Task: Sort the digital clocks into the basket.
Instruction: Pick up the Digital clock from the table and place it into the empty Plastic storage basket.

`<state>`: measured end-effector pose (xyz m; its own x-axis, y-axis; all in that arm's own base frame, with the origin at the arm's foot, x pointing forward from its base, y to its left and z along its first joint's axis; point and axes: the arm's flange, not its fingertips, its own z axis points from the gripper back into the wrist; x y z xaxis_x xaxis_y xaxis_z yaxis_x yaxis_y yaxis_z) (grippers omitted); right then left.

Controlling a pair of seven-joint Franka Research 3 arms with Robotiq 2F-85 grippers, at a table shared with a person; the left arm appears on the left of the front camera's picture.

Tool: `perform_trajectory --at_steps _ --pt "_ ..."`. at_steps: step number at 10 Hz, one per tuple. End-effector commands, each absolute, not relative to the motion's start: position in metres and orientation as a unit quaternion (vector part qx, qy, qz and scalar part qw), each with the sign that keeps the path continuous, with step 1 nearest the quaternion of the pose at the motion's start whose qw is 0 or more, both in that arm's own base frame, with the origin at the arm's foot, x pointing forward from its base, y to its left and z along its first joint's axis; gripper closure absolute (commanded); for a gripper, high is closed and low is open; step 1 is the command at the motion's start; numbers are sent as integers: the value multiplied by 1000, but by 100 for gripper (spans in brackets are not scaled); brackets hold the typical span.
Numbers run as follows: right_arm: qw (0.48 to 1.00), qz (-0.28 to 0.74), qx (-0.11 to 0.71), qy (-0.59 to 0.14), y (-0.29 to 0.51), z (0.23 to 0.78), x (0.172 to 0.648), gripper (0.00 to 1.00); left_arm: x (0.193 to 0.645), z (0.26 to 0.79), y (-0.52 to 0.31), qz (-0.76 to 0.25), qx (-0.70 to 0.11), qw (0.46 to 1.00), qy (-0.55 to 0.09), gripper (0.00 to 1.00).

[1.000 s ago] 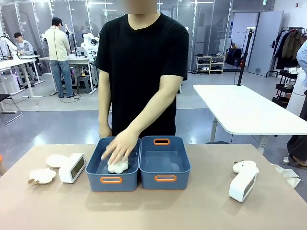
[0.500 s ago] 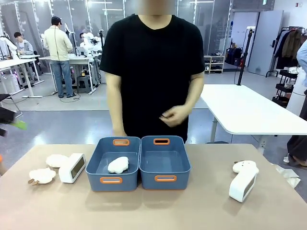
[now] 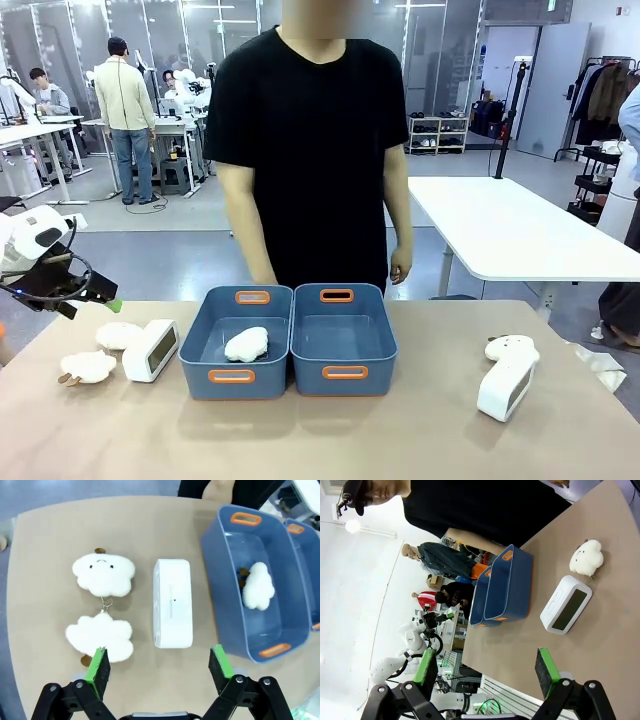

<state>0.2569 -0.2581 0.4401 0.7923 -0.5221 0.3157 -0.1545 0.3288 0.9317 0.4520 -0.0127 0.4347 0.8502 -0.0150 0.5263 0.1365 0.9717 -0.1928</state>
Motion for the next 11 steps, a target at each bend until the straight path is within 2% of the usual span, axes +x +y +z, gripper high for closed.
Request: perform_trajectory --at_steps 1,5,6,7,11 --pt "754 -118 570 -305 -258 442 257 0 462 434 -22 -40 -111 953 -279 0" --pt "754 -118 570 -305 -258 442 257 0 456 433 -15 -42 -116 955 -270 0" --pt "754 -118 570 -305 -258 442 257 0 459 421 -36 -81 -74 963 -245 0" --pt "754 -118 570 -305 -258 442 257 0 472 403 -57 -80 -47 966 -241 0" --pt "754 -118 570 -305 -258 442 257 0 517 347 -95 -61 -21 978 -197 0"
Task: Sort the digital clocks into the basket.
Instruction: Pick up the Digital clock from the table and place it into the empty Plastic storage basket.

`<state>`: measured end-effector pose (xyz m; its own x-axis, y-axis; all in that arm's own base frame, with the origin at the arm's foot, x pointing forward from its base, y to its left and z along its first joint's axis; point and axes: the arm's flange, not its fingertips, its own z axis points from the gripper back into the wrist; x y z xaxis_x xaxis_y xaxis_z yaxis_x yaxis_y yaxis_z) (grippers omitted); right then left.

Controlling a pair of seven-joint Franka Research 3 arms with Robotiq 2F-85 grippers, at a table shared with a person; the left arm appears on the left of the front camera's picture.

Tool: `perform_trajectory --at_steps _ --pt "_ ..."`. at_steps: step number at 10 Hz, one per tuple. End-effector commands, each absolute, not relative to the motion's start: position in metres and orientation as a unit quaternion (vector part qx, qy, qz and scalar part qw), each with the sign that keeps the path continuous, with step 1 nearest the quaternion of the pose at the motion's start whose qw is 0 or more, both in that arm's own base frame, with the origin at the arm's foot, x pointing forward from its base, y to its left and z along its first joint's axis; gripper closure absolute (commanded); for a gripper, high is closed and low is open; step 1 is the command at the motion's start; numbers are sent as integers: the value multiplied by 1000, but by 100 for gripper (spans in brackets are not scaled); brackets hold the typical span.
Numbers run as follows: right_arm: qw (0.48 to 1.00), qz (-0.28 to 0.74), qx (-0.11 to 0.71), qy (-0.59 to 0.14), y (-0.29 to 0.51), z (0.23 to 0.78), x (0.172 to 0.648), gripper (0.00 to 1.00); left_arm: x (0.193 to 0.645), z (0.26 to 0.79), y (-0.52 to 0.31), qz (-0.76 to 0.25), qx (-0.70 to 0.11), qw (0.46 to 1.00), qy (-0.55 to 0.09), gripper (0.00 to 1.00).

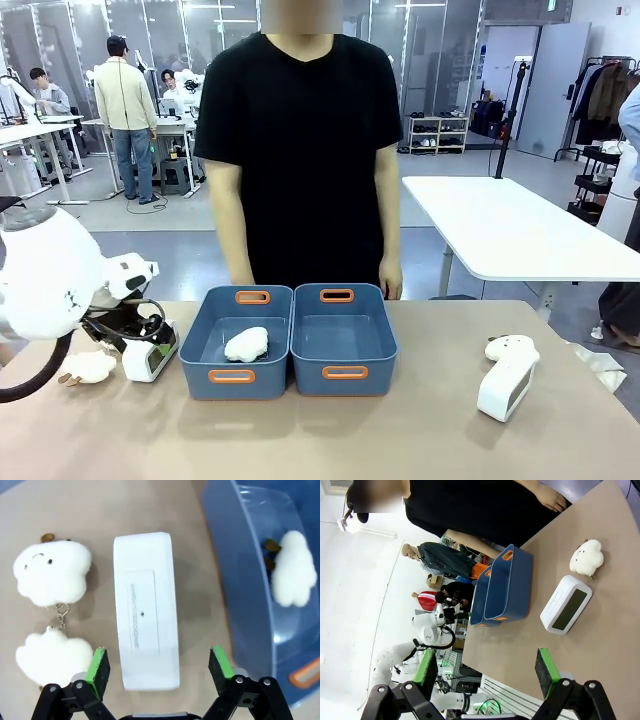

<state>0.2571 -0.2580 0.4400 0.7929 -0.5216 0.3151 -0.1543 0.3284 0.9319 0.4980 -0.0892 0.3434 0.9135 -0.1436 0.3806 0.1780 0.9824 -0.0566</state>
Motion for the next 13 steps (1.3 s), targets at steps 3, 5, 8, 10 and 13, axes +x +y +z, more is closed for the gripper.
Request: perform_trajectory --at_steps 3,5,8,10,13 --pt "754 -118 570 -305 -258 442 257 0 541 315 -100 -54 -5 983 -175 59" --pt "754 -118 570 -305 -258 442 257 0 537 320 -103 -64 -14 983 -172 100" --pt "754 -118 570 -305 -258 442 257 0 538 318 -104 -62 -11 984 -166 100" --pt "754 -118 570 -305 -258 442 257 0 530 344 -100 -60 -20 983 -172 100" --pt "754 -118 570 -305 -258 442 257 0 466 470 -80 -44 -100 965 -238 71"
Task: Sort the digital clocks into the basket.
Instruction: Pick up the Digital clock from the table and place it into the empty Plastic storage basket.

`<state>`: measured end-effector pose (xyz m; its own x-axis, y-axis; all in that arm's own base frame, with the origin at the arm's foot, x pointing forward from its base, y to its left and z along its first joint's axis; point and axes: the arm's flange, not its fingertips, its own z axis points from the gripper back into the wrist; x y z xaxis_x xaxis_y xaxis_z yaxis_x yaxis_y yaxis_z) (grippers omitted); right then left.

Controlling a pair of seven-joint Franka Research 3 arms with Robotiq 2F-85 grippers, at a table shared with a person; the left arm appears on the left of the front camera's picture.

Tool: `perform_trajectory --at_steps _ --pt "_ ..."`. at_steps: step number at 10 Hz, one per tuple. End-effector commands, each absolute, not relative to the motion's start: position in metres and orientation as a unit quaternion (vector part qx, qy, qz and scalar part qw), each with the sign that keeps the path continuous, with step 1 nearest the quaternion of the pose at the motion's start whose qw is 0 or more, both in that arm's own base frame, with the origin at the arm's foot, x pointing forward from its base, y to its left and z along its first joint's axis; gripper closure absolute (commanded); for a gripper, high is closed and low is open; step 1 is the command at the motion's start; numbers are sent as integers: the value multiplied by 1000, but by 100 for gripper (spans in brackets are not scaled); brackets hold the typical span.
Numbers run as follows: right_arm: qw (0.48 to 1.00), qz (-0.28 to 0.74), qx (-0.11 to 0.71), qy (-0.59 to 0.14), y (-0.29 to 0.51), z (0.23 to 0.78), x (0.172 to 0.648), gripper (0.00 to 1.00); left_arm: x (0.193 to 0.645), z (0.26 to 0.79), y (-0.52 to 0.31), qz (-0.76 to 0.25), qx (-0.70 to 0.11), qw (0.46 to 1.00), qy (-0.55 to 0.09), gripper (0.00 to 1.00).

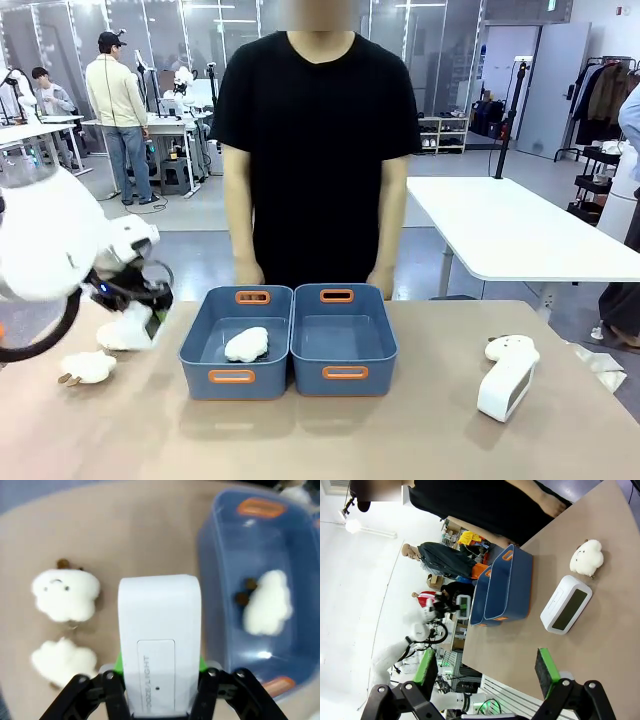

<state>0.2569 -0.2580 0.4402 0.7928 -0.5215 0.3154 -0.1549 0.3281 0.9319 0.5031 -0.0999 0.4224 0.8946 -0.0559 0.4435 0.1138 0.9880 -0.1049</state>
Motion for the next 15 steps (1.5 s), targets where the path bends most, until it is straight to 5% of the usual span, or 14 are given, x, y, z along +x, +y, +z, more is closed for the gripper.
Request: perform_trajectory --at_steps 1,7,9,15 --pt "754 -118 570 -305 -258 442 257 0 445 498 -87 -39 -141 961 -233 71" --pt "754 -118 570 -305 -258 442 257 0 429 499 -292 -106 -254 935 -222 71" --pt "754 -118 570 -305 -258 442 257 0 456 475 -359 -127 -278 909 -284 71" --pt "754 -118 570 -305 -258 442 257 0 501 399 -430 -97 -240 919 -297 71"
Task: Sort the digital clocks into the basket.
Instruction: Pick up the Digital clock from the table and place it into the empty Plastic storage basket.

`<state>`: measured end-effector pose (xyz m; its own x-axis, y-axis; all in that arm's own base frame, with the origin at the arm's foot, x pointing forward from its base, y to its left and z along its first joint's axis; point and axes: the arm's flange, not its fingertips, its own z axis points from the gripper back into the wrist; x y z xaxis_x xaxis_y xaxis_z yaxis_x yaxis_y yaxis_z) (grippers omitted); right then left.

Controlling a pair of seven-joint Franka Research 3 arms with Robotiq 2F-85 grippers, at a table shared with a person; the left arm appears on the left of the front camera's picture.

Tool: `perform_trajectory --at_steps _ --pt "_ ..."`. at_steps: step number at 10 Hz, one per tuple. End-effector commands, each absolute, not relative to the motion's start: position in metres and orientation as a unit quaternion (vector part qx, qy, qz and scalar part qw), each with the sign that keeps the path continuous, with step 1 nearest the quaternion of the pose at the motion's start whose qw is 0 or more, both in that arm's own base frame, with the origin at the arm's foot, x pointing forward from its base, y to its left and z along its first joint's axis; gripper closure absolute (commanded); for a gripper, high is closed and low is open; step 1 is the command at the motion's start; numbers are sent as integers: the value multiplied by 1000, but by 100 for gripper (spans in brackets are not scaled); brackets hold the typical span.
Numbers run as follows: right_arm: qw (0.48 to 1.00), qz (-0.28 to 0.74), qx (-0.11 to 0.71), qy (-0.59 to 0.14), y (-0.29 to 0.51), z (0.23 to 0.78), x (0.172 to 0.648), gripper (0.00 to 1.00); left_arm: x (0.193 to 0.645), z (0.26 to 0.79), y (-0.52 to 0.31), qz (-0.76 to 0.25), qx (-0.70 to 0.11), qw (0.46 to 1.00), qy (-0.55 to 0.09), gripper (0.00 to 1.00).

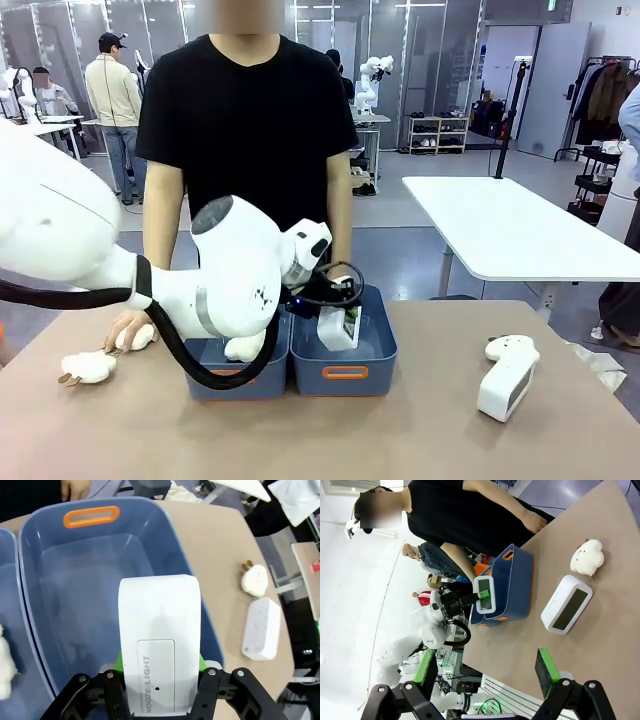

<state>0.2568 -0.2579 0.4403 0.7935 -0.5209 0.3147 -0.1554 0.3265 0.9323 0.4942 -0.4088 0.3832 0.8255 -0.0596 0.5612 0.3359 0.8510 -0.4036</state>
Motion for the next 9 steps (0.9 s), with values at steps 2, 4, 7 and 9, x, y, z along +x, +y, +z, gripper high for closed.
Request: perform_trajectory --at_steps 2,4,7,9 --pt "754 -118 570 -305 -258 442 257 0 515 389 -427 -104 -227 920 -301 71" --pt "754 -118 570 -305 -258 442 257 0 514 386 -425 -110 -222 925 -289 19" --pt "754 -118 570 -305 -258 442 257 0 508 391 -418 -114 -228 926 -279 0" --pt "754 -118 570 -305 -258 442 257 0 499 401 -399 -103 -253 927 -256 0"
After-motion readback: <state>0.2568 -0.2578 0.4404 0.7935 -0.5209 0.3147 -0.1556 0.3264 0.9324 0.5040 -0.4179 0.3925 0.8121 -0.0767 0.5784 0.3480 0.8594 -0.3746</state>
